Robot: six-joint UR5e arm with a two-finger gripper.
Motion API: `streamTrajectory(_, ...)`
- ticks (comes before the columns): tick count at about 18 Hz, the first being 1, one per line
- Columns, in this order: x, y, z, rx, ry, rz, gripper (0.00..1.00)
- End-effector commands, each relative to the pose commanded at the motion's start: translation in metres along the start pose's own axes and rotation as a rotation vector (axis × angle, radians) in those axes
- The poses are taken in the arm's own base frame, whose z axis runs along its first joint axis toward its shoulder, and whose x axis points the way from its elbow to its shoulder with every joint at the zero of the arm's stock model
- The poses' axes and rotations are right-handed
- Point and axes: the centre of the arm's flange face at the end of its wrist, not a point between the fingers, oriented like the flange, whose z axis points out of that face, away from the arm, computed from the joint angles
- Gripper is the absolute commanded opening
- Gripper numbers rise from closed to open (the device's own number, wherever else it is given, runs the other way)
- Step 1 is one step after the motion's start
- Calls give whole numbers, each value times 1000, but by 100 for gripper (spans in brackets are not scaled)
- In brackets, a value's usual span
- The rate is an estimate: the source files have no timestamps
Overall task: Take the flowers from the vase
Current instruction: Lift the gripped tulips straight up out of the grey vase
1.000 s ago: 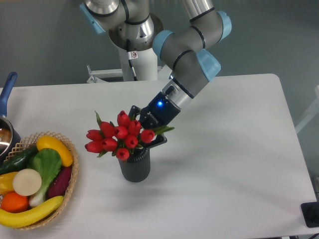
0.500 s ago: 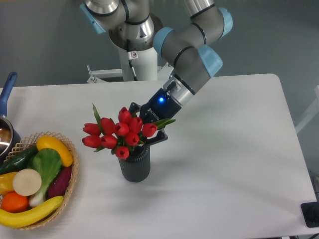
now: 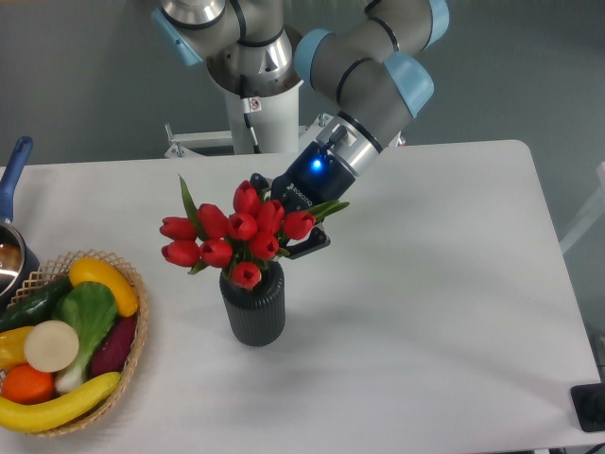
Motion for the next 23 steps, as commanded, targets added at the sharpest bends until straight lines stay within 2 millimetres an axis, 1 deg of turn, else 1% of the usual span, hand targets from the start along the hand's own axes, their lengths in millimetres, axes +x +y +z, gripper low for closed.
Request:
streamTrajectory(5, 1, -33, -11, 28, -14, -47, 37)
streamTrajectory(7, 8, -53, -17, 38, -22, -52, 37)
streamTrajectory(11, 8, -83, -28, 72, -26, -85, 37)
streamTrajectory(16, 9, -113, -41, 91, -43, -83, 37)
streamTrajectory(19, 6, -121, -47, 96, -53, -82, 37)
streamTrajectory(22, -1, -127, -58, 100, -75, -69, 37)
streamTrajectory(23, -9, -124, -69, 102, -100, -75, 37)
